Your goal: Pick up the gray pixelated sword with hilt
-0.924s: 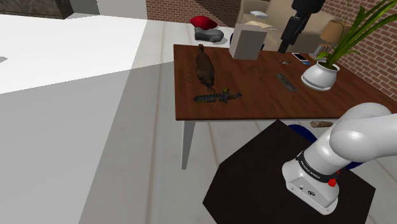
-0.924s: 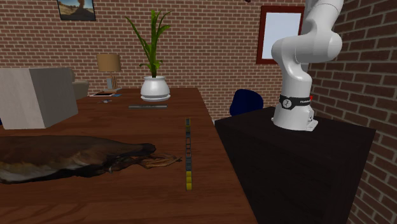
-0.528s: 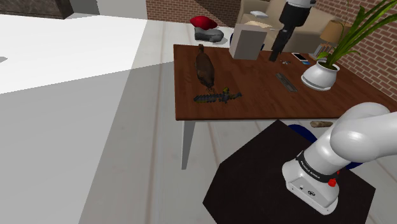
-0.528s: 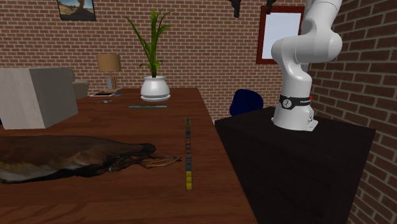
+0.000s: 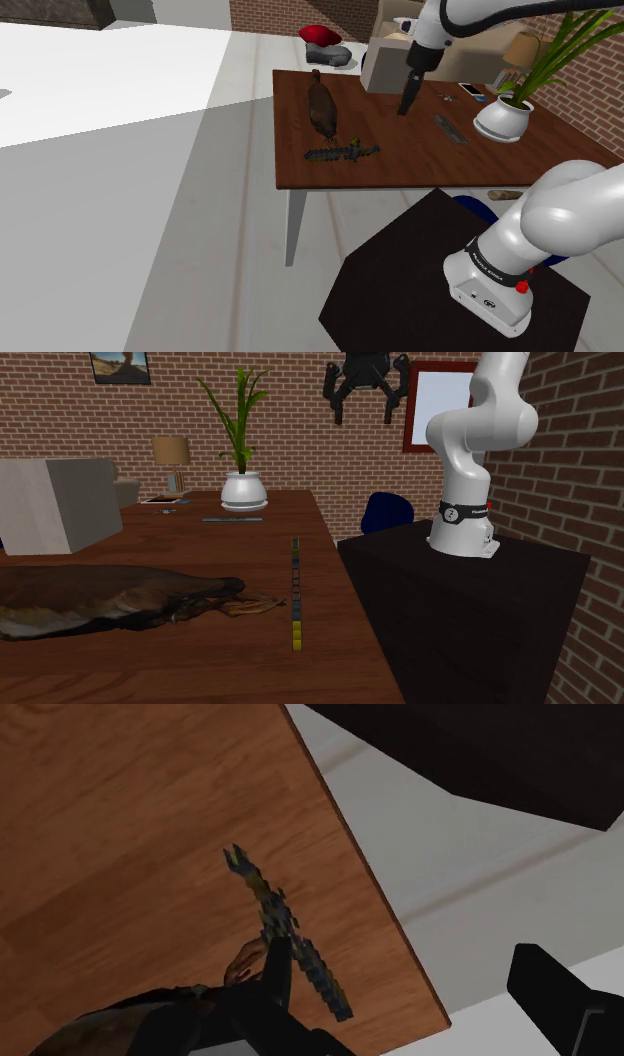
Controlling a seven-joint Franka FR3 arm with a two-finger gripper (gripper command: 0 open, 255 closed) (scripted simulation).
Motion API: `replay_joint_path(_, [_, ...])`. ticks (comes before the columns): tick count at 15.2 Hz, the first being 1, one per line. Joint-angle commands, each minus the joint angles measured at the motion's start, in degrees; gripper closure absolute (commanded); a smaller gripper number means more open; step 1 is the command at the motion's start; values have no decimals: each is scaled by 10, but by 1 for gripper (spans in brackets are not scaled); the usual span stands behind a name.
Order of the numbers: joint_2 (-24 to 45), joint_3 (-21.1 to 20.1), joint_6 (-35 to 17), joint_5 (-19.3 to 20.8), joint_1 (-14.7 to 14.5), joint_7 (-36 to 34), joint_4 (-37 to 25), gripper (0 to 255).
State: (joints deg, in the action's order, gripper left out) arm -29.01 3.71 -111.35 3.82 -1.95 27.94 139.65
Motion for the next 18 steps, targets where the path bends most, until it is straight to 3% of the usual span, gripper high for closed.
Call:
replay_joint_path(1, [33,11,-41,0,-6,32,5,0])
replay_joint_path(11, [242,48,-214,-34,-35,200,-33,0])
replay_joint_path(18, [399,38,-295,-86,-38,325,-106,0])
